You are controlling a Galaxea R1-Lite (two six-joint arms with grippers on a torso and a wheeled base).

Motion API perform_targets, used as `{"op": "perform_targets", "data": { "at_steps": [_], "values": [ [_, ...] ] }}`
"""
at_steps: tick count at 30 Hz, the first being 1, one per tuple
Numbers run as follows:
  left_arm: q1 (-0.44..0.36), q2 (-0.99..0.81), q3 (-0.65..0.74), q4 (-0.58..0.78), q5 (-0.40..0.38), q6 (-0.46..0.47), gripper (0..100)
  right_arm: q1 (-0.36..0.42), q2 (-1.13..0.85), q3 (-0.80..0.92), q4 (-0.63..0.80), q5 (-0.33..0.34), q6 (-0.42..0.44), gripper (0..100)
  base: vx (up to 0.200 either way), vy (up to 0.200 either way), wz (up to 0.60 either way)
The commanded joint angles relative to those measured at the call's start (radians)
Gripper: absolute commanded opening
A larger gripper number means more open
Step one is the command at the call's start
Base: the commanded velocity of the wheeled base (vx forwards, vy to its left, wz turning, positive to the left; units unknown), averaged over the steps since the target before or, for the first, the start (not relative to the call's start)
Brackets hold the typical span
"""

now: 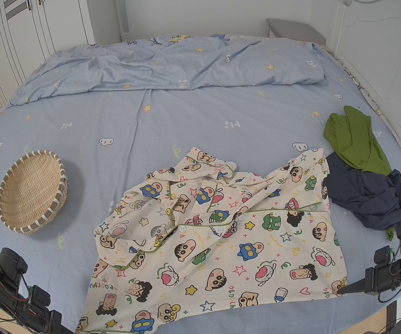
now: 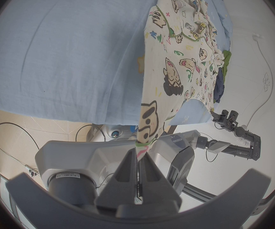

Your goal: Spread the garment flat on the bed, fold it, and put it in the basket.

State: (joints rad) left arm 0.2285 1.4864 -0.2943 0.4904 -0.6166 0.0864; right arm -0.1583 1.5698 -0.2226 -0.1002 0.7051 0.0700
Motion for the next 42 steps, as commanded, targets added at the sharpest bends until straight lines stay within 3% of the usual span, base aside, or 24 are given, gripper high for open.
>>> {"op": "perform_targets", "data": {
  "at_steps": [1, 4, 7, 10, 15, 28, 36, 37, 42],
  "values": [
    [-0.009, -0.005, 0.001, 0.007, 0.003, 0.000, 0, -0.007, -0.016, 0.034, -0.009, -0.003, -0.001, 0, 0.000, 0.000, 0.00],
    [-0.066, -0.020, 0.012, 0.048, 0.011, -0.002, 0, -0.007, -0.004, 0.057, -0.027, -0.003, -0.001, 0, 0.000, 0.000, 0.00],
    [-0.067, -0.023, 0.009, 0.054, 0.015, -0.007, 0, -0.006, -0.002, 0.060, -0.027, -0.003, -0.003, 0, 0.000, 0.000, 0.00],
    [-0.071, -0.023, 0.006, 0.057, 0.113, -0.017, 0, -0.009, 0.030, 0.074, -0.027, -0.019, -0.004, 0, 0.000, 0.000, 0.00],
    [-0.074, -0.021, 0.024, 0.022, 0.175, -0.019, 0, -0.004, 0.064, 0.075, -0.029, -0.059, -0.012, 0, 0.000, 0.000, 0.00],
    [-0.077, -0.014, 0.093, -0.133, 0.176, -0.033, 0, -0.003, 0.069, 0.088, -0.036, -0.081, -0.022, 0, 0.000, 0.000, 0.00],
    [-0.109, 0.011, 0.106, -0.147, 0.178, -0.033, 0, 0.000, 0.070, 0.089, -0.038, -0.081, -0.024, 0, 0.000, 0.000, 0.00],
    [-0.109, 0.012, 0.106, -0.147, 0.179, -0.031, 100, 0.000, 0.070, 0.089, -0.039, -0.081, -0.024, 100, 0.000, 0.000, 0.00],
    [-0.109, 0.009, 0.106, -0.147, 0.178, -0.033, 100, -0.004, 0.070, 0.095, -0.061, -0.079, -0.026, 100, 0.000, 0.000, 0.00]
  ]
}}
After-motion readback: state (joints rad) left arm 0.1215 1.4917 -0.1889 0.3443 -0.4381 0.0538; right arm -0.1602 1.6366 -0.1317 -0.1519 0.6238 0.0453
